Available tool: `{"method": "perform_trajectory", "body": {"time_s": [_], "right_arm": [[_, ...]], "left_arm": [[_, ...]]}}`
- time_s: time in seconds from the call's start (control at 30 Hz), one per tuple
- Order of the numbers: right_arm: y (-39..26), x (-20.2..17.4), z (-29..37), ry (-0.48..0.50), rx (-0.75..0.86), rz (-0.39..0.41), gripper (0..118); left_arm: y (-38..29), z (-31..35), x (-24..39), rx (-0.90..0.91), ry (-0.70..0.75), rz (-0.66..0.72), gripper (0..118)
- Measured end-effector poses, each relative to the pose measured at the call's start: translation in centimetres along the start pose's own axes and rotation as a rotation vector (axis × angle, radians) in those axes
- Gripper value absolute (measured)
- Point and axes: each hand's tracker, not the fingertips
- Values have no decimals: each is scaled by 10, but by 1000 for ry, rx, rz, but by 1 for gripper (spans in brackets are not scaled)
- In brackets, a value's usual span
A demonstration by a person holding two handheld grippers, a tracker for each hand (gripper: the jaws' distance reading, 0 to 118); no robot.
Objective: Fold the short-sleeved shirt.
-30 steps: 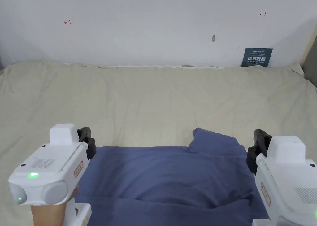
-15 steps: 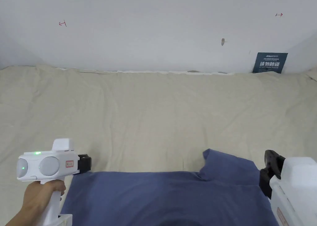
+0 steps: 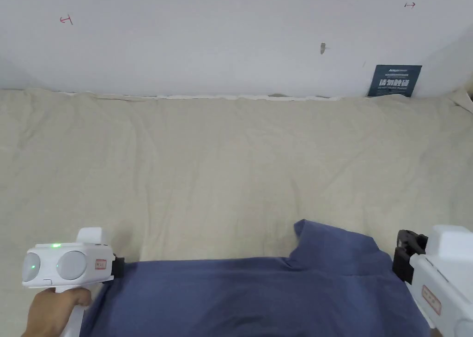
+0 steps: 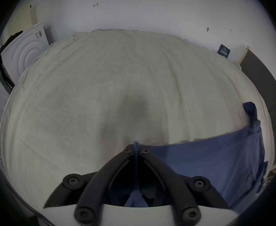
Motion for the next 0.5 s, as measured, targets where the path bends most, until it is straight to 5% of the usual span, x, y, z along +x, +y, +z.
{"method": "perform_trajectory", "body": {"time_s": [0.17,0.23,0.37,0.4,0.5], "right_arm": [[2,22,-65,11,-202,-32,86],[-2,26,-93,20,-267,-30,107],[-18,33,-148,-30,-397,-57,104],[-22,33,-158,-30,-419,-36,97],[-33,23,-165,-36,-479,3,50]], "left_arm": [[-1,28,3,103,6,-24,4],[-1,44,2,137,-22,-46,4],[2,70,1,174,-52,-56,4],[3,73,2,178,-54,-55,4],[3,78,0,185,-59,-58,4]]}}
